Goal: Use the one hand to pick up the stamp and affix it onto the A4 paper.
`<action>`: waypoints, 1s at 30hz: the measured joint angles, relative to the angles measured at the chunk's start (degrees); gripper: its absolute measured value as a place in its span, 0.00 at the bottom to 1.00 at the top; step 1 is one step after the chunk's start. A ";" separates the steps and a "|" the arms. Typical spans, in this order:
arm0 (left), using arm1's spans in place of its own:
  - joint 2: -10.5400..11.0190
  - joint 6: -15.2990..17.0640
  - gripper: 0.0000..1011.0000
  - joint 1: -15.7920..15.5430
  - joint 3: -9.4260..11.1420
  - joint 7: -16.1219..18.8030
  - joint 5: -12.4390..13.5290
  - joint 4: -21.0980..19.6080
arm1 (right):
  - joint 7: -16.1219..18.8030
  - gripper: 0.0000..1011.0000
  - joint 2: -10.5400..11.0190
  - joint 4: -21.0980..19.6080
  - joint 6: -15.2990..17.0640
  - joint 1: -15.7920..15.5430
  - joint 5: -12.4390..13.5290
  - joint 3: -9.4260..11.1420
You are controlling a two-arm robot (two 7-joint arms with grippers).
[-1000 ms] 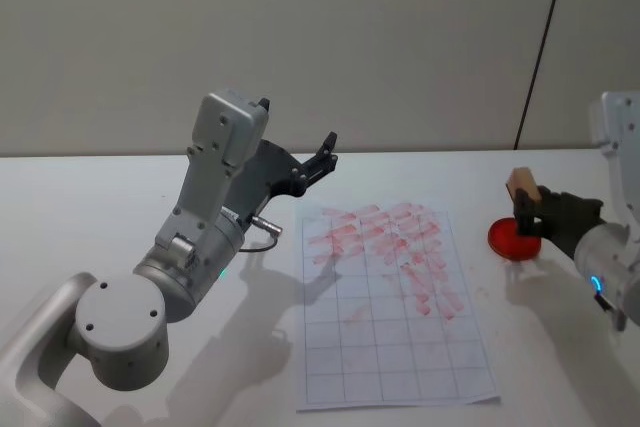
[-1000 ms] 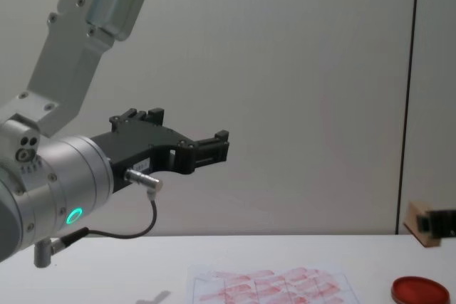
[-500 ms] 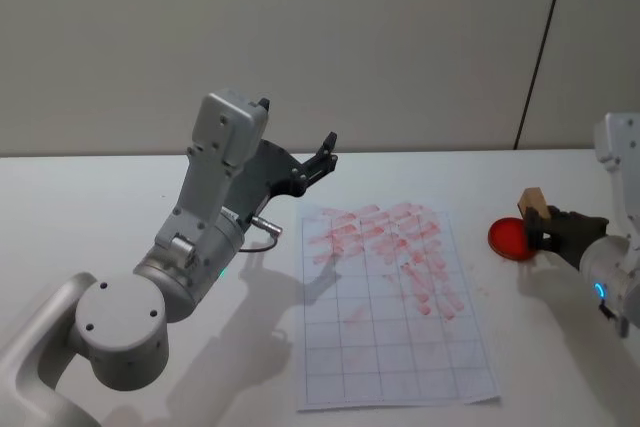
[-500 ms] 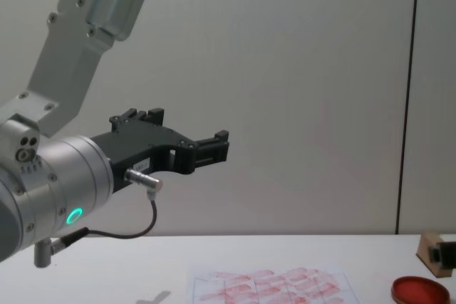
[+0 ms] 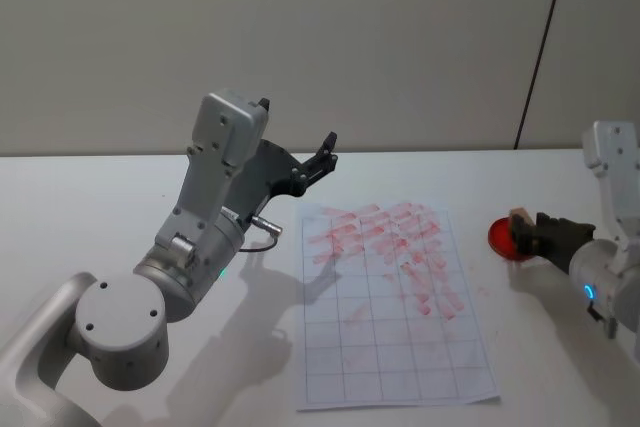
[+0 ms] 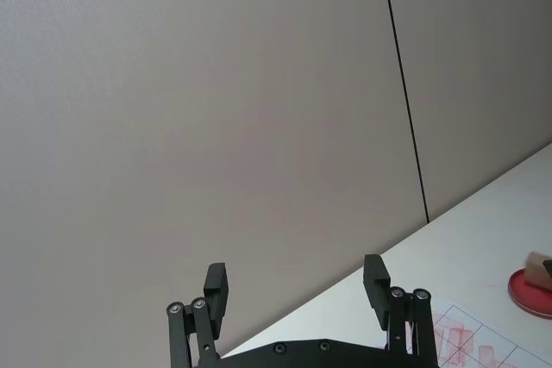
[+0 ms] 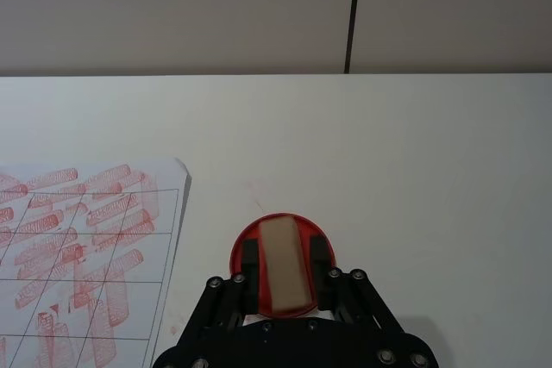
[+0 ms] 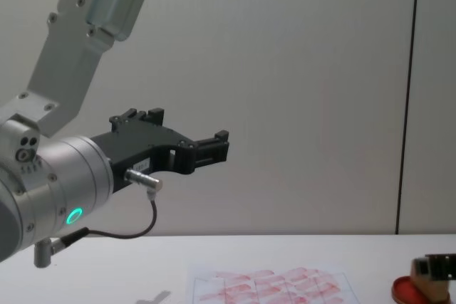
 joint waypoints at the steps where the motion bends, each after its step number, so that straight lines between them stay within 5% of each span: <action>1: 0.00 0.00 0.99 0.00 0.00 0.00 0.00 0.00 | 0.07 0.29 -0.04 0.21 -0.03 0.08 0.02 -0.01; 12: 0.00 0.00 0.99 0.00 0.00 0.00 0.00 0.00 | 0.84 0.66 -0.27 0.81 -1.78 0.31 0.18 0.01; 22: 0.00 0.00 0.99 0.00 0.00 0.00 0.00 0.00 | 1.48 0.95 0.15 -2.13 -6.49 -0.92 -0.40 0.24; 30: 0.00 0.00 0.99 0.00 0.00 0.00 0.00 0.00 | 2.07 0.99 1.02 -4.89 -11.16 -2.43 -1.71 0.58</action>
